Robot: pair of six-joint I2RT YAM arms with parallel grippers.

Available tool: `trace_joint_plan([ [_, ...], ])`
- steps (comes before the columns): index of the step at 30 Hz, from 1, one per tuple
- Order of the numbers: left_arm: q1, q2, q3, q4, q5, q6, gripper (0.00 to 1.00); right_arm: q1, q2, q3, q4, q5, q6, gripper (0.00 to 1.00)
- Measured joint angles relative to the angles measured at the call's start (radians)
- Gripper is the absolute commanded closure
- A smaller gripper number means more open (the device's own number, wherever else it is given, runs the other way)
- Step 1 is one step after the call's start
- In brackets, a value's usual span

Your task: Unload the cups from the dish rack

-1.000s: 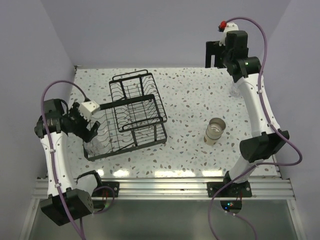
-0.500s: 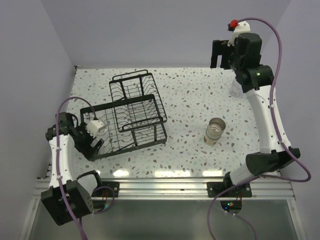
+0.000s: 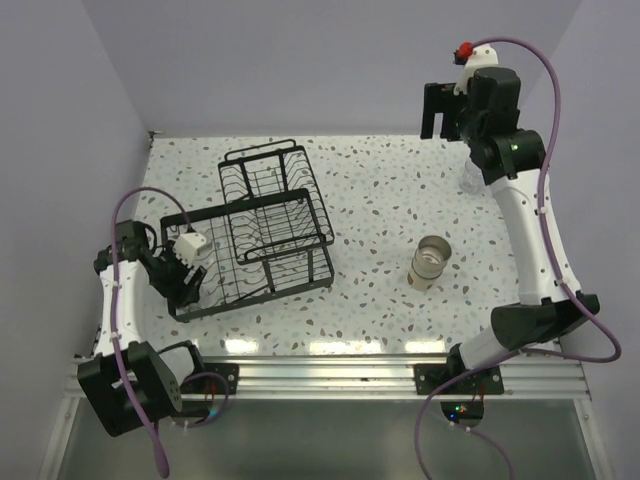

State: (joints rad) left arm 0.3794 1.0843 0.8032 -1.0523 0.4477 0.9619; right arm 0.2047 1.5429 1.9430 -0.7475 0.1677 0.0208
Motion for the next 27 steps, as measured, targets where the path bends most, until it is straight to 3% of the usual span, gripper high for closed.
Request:
trace_joint_plan([
  [4,0.0,0.0,0.0,-0.005,0.013,0.027,0.62,0.0,0.019,0.008,-0.002,0.002,-0.002,0.08],
  [7,0.0,0.003,0.008,-0.019,0.021,0.03,1.0,0.0,0.037,0.022,-0.006,0.002,-0.002,0.08],
  [16,0.0,0.08,0.255,-0.013,0.06,-0.056,1.0,0.0,0.082,0.148,-0.023,-0.062,0.005,0.08],
  [21,0.0,0.109,0.416,0.061,0.066,-0.133,1.0,0.0,0.082,0.182,0.01,-0.195,0.021,0.06],
  [27,0.0,0.207,0.629,0.27,0.056,-0.323,1.0,-0.001,0.082,0.182,0.088,-0.446,0.049,0.05],
])
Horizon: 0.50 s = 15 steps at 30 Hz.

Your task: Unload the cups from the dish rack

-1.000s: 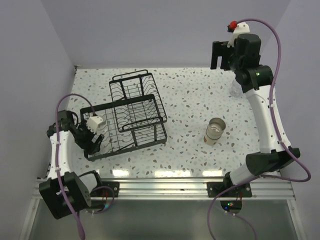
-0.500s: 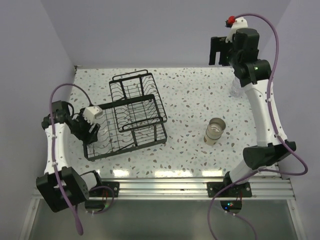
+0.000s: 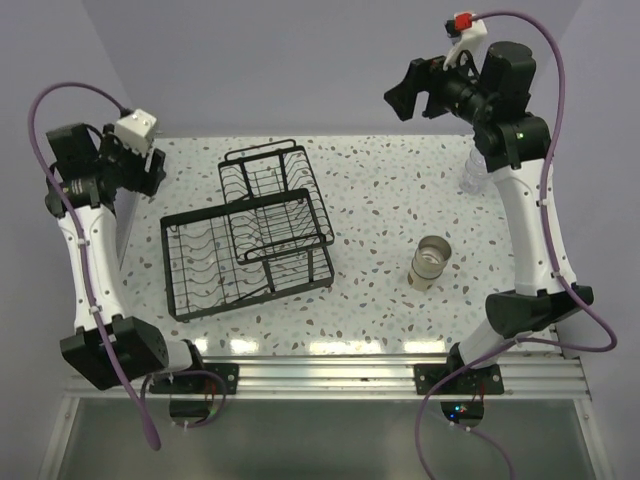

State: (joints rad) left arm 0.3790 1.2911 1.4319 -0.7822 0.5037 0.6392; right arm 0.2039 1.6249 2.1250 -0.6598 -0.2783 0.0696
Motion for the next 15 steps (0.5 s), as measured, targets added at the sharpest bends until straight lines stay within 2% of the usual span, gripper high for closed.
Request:
trace_joint_plan([
  [4,-0.026,0.1,0.179,0.156,0.066,-0.158,1.0,-0.001,0.003,-0.001,0.106,-0.244,0.064,0.08],
  [7,-0.097,0.151,0.272,0.269,0.122,-0.267,1.0,0.002,0.009,-0.014,0.222,-0.386,0.148,0.09],
  [11,-0.209,0.193,0.321,0.428,0.24,-0.43,1.0,0.017,0.044,-0.02,0.353,-0.483,0.266,0.12],
  [15,-0.288,0.247,0.325,0.661,0.376,-0.674,1.0,0.063,0.119,-0.019,0.439,-0.538,0.365,0.16],
])
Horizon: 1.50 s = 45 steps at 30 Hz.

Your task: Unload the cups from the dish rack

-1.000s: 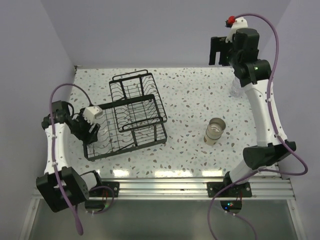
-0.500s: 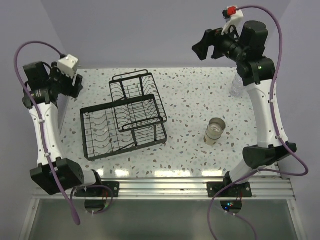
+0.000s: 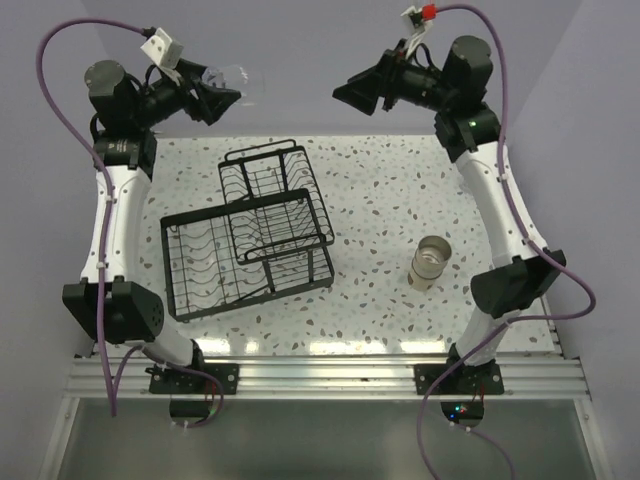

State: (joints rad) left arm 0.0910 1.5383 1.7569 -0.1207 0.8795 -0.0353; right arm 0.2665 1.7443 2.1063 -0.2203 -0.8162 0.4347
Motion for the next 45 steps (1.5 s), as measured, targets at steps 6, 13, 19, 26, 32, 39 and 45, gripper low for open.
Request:
trace_joint_plan([
  [6,-0.077,0.14,0.008,0.351,0.126,-0.334,1.0,0.096,0.141,0.0,0.133,-0.074,0.185,0.25],
  [13,-0.168,0.24,0.019,0.545,0.197,-0.522,1.0,0.107,0.221,0.017,0.289,-0.118,0.373,0.28],
  [19,-0.173,0.246,0.019,0.685,0.229,-0.62,1.0,0.103,0.222,0.05,0.332,-0.118,0.407,0.5],
  [26,-0.189,0.246,0.017,0.76,0.222,-0.662,1.0,0.101,0.255,0.093,0.383,-0.137,0.488,0.83],
  [32,-0.198,0.245,0.006,0.775,0.222,-0.686,1.0,0.096,0.265,0.106,0.424,-0.172,0.541,1.0],
  [39,-0.204,0.241,-0.031,0.748,0.212,-0.665,0.0,0.095,0.259,0.143,0.231,-0.147,0.416,1.0],
  [45,-0.221,0.24,-0.037,0.668,0.173,-0.603,0.0,0.108,0.221,0.164,-0.053,-0.004,0.227,1.0],
])
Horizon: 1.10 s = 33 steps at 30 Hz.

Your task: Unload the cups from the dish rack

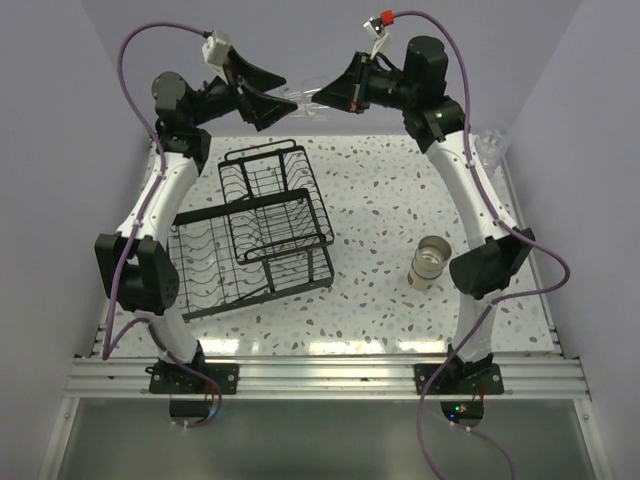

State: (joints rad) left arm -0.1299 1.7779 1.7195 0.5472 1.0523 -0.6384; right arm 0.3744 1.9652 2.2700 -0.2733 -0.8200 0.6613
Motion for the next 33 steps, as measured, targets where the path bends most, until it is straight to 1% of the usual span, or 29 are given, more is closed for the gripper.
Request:
trace_joint_plan([
  [4,-0.002,-0.011,0.007,-0.084,-0.009,0.076,0.0,-0.027,-0.001,0.069,-0.212,0.161,-0.141,1.0],
  [6,-0.002,-0.016,0.025,-0.157,-0.026,0.134,0.0,-0.053,-0.001,0.121,-0.332,0.285,-0.232,1.0],
  [8,-0.002,-0.017,0.058,-0.265,-0.055,0.216,0.0,-0.08,-0.003,0.164,-0.428,0.414,-0.307,1.0],
  [10,-0.001,-0.017,0.095,-0.381,-0.106,0.307,0.0,-0.104,-0.006,0.202,-0.516,0.582,-0.391,1.0],
  [14,-0.001,-0.025,0.138,-0.589,-0.216,0.489,0.0,-0.138,-0.02,0.212,-0.631,0.912,-0.547,1.0],
  [19,0.001,-0.041,0.141,-0.793,-0.302,0.68,0.0,-0.162,-0.018,0.214,-0.681,1.171,-0.682,1.0],
  [23,0.019,-0.046,0.132,-0.882,-0.327,0.759,0.0,-0.185,0.007,0.235,-0.676,1.305,-0.744,1.0],
  [27,0.071,-0.047,0.116,-0.916,-0.327,0.78,0.0,-0.205,0.039,0.238,-0.674,1.402,-0.784,1.0],
  [33,0.162,-0.046,0.098,-0.917,-0.308,0.768,0.0,-0.252,0.061,0.223,-0.694,1.411,-0.769,1.0],
])
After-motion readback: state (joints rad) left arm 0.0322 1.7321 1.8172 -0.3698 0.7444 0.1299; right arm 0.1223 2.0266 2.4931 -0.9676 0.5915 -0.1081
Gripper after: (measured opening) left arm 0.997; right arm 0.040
